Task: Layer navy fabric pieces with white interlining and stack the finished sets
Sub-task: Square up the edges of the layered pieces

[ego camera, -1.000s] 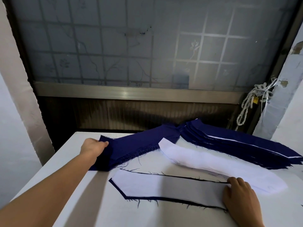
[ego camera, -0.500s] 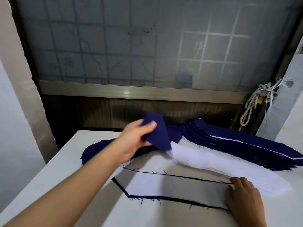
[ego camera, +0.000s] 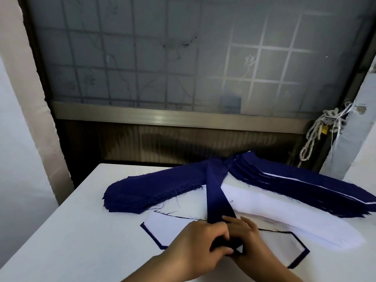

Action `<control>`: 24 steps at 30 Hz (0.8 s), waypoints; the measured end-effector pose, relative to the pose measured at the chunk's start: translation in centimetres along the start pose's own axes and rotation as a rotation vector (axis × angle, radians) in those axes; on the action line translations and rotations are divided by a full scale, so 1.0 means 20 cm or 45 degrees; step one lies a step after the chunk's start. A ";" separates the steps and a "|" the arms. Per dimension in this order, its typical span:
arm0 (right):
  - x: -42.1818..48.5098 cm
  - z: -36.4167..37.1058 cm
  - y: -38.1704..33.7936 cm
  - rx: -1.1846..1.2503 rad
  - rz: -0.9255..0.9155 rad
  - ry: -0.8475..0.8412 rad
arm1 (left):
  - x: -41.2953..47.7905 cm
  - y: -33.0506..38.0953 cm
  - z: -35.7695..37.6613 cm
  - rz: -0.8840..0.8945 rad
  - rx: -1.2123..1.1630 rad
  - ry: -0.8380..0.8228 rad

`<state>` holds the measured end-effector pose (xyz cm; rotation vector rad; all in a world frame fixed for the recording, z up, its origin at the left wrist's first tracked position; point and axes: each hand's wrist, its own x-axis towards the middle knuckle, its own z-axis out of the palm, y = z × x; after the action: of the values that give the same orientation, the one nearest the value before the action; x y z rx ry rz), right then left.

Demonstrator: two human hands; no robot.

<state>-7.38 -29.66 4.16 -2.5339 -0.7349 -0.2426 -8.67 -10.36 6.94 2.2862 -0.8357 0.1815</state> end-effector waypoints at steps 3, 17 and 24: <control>0.00 0.00 0.04 -0.077 0.003 0.192 | -0.07 -0.06 -0.04 0.005 -0.021 0.240; -0.20 -0.34 0.40 -0.358 0.313 0.557 | -0.18 -0.50 -0.22 -0.652 -0.295 1.069; -0.27 -0.32 0.50 -0.052 0.694 0.550 | -0.20 -0.61 -0.14 -0.809 -0.069 0.836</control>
<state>-6.78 -42.64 3.98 -2.4789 0.1288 -0.5867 -4.08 0.30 0.93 2.1142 0.2177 0.5626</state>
